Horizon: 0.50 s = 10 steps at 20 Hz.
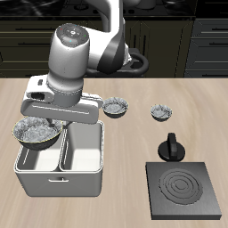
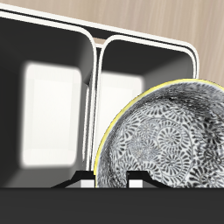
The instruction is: Place the largest bowl inside the right compartment of the bowl drainer
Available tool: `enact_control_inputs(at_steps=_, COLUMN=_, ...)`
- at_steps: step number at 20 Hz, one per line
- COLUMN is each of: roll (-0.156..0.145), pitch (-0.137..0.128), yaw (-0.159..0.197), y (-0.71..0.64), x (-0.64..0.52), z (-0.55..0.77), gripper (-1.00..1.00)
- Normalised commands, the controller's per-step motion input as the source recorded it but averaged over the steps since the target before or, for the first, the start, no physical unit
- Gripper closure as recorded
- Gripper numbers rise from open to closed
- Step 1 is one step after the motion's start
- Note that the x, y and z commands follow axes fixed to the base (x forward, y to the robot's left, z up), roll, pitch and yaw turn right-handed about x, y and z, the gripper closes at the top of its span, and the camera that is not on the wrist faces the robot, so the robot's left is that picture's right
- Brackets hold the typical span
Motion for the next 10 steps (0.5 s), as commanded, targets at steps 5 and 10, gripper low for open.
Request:
enact_control_inputs(at_steps=5, roll=0.024, pitch=0.021, yaw=0.022, y=0.16, x=-0.13, z=-0.08, gripper=-1.00)
enact_control_inputs(at_steps=10, roll=0.019, pitch=-0.015, yaw=0.030, y=0.09, x=-0.11, z=0.03, gripper=-1.00)
